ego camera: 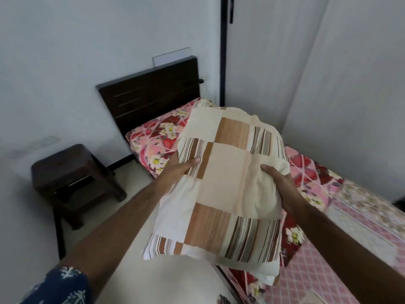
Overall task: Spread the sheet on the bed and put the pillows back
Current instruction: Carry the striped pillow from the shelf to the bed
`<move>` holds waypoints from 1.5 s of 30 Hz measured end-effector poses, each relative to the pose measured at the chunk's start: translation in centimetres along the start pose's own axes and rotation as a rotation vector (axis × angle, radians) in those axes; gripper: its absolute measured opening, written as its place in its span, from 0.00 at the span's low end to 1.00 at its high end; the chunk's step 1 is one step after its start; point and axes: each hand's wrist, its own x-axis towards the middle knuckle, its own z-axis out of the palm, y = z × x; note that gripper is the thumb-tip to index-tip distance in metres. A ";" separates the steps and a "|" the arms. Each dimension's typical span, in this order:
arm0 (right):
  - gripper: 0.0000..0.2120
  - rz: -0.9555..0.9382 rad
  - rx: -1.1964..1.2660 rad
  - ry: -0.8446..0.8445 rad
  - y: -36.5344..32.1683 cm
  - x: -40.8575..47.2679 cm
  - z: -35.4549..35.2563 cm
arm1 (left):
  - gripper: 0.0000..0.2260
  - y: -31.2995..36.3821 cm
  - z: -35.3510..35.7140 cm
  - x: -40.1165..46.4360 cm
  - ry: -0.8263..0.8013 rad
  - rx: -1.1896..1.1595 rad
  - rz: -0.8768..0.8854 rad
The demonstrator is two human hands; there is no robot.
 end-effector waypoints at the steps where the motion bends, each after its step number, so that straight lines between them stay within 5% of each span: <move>1: 0.16 0.004 0.009 -0.009 -0.2 1.5 1.4 | 0.26 0.3 -1.3 1.5 0.011 0.014 -0.007; 9: 0.14 0.060 0.011 -0.097 -0.3 14.7 14.0 | 0.23 1.8 -12.8 13.9 0.067 0.093 -0.015; 17: 0.42 0.126 0.001 -0.057 3.4 27.3 26.9 | 0.21 1.4 -25.1 28.1 0.018 0.165 0.073; 24: 0.22 0.197 0.018 0.048 4.4 34.7 39.0 | 0.24 4.4 -34.7 41.7 -0.104 0.366 0.175; 28: 0.38 0.238 0.032 0.079 5.6 39.8 42.5 | 0.25 4.2 -37.6 49.1 -0.176 0.509 0.223; 32: 0.25 0.272 0.049 0.134 6.4 45.4 45.7 | 0.23 3.2 -38.8 56.7 -0.227 0.570 0.231; 45: 0.17 0.245 0.161 0.347 5.4 64.0 54.9 | 0.25 4.5 -42.9 80.3 -0.406 0.656 0.316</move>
